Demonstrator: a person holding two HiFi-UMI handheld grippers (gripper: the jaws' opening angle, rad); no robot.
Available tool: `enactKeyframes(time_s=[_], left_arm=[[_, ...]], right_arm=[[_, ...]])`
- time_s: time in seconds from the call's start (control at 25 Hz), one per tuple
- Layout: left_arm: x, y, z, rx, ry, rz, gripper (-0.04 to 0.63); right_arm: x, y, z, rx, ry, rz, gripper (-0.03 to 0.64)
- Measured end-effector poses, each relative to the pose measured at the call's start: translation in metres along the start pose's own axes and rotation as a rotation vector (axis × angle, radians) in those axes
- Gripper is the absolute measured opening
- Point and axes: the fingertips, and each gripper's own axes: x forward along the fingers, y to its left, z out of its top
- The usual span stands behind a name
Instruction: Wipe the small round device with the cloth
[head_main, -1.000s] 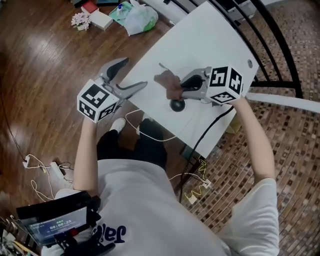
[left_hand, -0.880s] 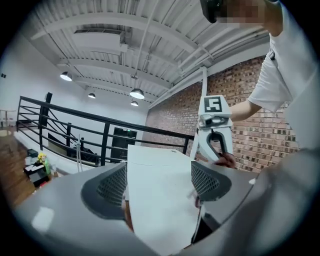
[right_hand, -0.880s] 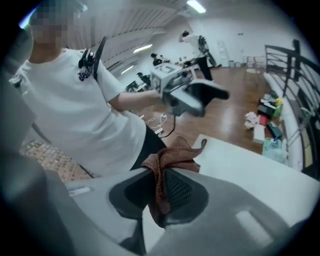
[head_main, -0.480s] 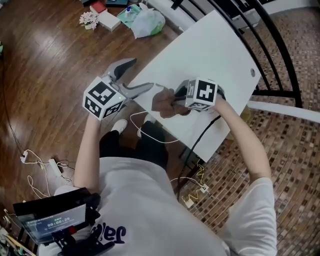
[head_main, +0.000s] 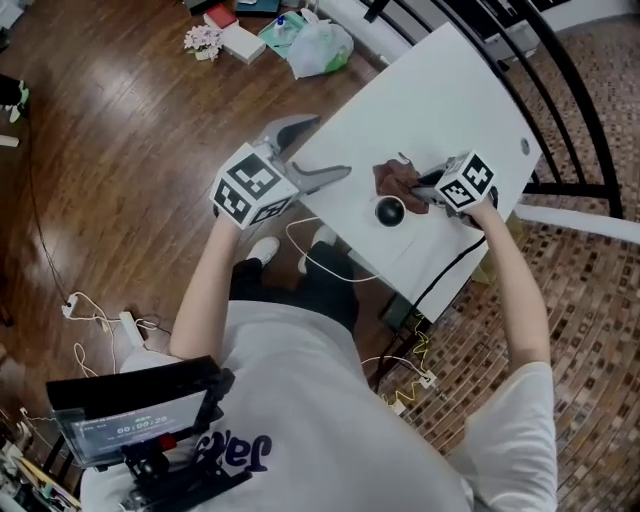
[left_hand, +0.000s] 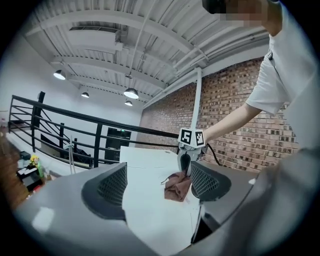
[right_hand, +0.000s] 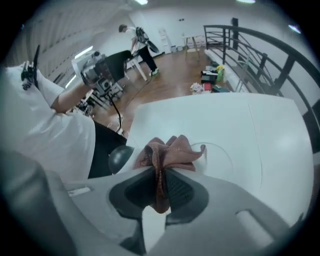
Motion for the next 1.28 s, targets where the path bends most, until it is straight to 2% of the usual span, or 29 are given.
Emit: enactKeyframes(time_s=[0.08, 0.16, 0.28, 0.36, 0.48, 0.6, 0.68, 0.88, 1.0, 1.08, 1.2, 1.28], left_arm=[[-0.001, -0.002, 0.006, 0.011, -0.002, -0.005, 0.43], [0.001, 0.0, 0.011, 0.018, -0.01, -0.008, 0.428], [0.002, 0.005, 0.013, 0.014, -0.018, -0.005, 0.428], [0.003, 0.005, 0.013, 0.014, -0.017, -0.005, 0.428], [0.005, 0.004, 0.014, 0.013, -0.012, -0.007, 0.428], [0.007, 0.002, 0.011, 0.012, -0.002, -0.013, 0.428], [0.006, 0.0, 0.009, 0.014, 0.001, -0.016, 0.428], [-0.001, 0.005, 0.004, 0.008, 0.006, 0.001, 0.428], [-0.003, 0.006, 0.002, 0.004, 0.008, 0.005, 0.428], [-0.003, 0.005, 0.001, 0.002, 0.008, 0.004, 0.428], [-0.002, 0.004, -0.001, 0.004, 0.011, -0.001, 0.428], [-0.002, 0.002, -0.001, 0.005, 0.012, -0.007, 0.428]], right_arm=[[-0.016, 0.01, 0.023, 0.031, -0.137, 0.02, 0.037], [-0.04, 0.022, 0.047, 0.017, -0.253, 0.024, 0.037], [-0.064, 0.062, 0.074, -0.118, -0.314, 0.053, 0.037], [-0.065, 0.102, 0.077, -0.243, -0.273, 0.115, 0.037], [-0.038, 0.155, 0.054, -0.422, -0.098, 0.214, 0.037], [-0.006, 0.161, 0.031, -0.518, 0.055, 0.21, 0.037], [0.002, 0.142, 0.036, -0.474, 0.037, 0.168, 0.037], [-0.008, 0.067, 0.057, -0.182, -0.143, 0.075, 0.037], [-0.01, 0.024, 0.035, -0.013, -0.17, 0.01, 0.037], [-0.006, 0.007, 0.012, 0.064, -0.155, -0.019, 0.037], [0.002, 0.002, -0.017, 0.161, -0.166, 0.002, 0.037], [-0.004, 0.004, -0.022, 0.231, -0.248, 0.013, 0.037]])
